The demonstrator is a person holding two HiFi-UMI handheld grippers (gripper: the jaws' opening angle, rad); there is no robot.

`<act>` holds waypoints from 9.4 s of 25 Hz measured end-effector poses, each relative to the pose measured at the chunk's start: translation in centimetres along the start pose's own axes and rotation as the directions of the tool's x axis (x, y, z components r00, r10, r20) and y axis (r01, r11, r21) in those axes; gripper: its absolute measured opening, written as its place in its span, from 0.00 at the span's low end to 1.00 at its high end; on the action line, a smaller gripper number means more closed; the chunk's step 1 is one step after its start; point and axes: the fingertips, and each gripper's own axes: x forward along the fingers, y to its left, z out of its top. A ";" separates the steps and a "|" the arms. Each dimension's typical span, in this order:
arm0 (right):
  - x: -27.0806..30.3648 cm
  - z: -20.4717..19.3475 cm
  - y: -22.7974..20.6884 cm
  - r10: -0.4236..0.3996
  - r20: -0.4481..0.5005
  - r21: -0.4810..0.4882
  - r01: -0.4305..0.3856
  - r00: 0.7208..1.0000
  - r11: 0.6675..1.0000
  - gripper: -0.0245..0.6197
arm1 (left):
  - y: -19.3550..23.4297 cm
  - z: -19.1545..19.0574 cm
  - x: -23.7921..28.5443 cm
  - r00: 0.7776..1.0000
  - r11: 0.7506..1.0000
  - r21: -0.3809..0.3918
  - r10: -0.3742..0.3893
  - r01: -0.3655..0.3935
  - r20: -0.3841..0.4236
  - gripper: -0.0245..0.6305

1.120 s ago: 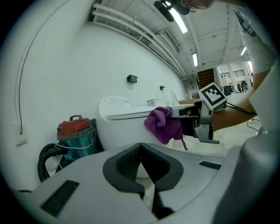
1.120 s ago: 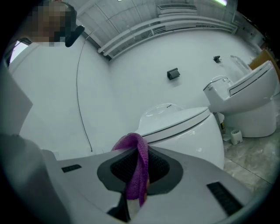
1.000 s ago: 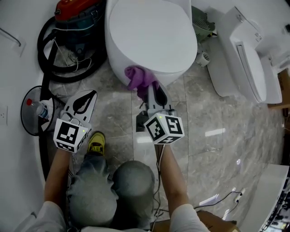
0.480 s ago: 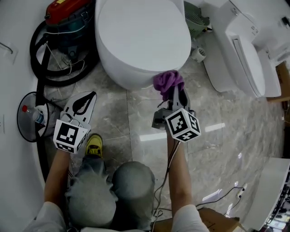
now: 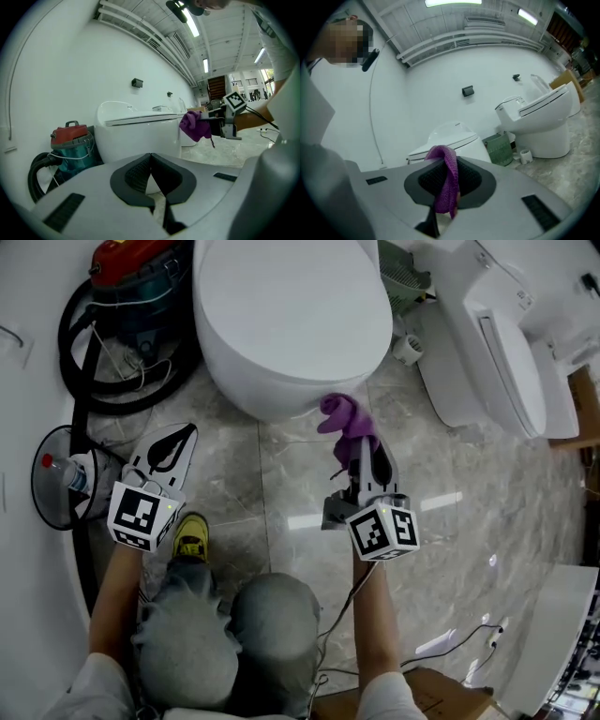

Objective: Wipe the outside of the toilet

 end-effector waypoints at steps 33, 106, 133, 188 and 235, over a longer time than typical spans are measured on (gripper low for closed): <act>6.2 -8.2 3.7 0.122 -0.159 0.033 -0.118 0.980 0.992 0.13 | 0.6 -2.3 -0.9 0.999 1.000 -0.004 0.015 -0.015 -0.035 0.06; 6.7 -16.7 -9.4 -0.246 -0.309 0.075 0.281 0.919 0.957 0.13 | 0.6 -7.7 0.2 0.988 0.999 0.002 -0.042 0.043 -0.152 0.06; 1.8 -3.3 -8.5 -0.238 -0.078 0.301 0.250 0.968 0.920 0.13 | 2.4 -2.2 2.2 0.985 0.997 -0.016 -0.077 0.076 -0.153 0.06; 8.7 52.7 22.7 -0.219 -0.113 0.337 0.245 0.969 0.909 0.13 | 17.6 55.7 -9.6 0.997 0.950 -0.313 -0.037 0.016 -0.064 0.06; 4.5 71.9 22.4 -0.074 -0.036 0.076 0.076 0.997 0.994 0.12 | 17.2 81.6 -16.4 0.960 0.977 -0.032 0.212 -0.210 0.185 0.06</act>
